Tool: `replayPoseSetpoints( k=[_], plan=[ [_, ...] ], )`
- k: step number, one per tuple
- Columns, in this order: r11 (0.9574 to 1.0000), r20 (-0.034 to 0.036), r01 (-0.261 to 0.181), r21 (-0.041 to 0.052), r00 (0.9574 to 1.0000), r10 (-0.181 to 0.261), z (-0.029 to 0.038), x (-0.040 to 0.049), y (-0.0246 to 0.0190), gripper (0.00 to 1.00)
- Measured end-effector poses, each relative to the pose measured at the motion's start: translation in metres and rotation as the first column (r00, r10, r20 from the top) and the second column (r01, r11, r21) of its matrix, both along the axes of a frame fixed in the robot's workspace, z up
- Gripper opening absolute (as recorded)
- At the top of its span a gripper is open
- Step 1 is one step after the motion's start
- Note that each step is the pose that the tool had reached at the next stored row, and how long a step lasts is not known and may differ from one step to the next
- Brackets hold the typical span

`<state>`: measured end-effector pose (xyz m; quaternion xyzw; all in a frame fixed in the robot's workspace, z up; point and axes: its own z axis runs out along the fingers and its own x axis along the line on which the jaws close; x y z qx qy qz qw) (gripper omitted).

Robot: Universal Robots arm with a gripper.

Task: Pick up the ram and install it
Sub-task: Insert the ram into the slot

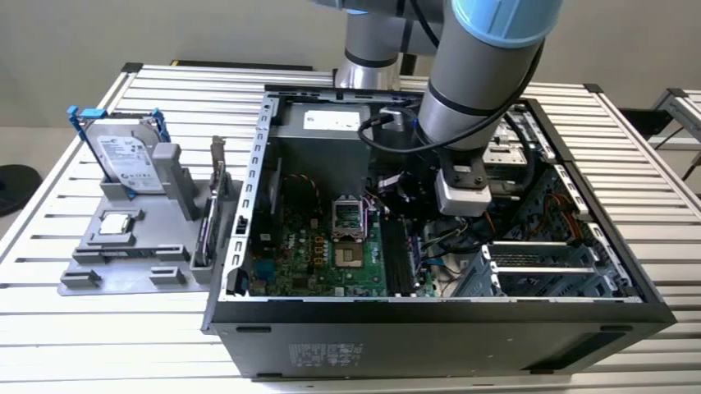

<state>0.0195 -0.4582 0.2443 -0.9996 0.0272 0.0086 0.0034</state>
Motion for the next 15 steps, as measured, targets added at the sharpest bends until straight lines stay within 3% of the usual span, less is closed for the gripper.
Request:
replayPoseSetpoints(
  k=[15],
  plan=[
    [1.0,0.0,-0.004,0.0001,1.0,0.004,-0.0082,0.0009,-0.0041,0.0]
  ],
)
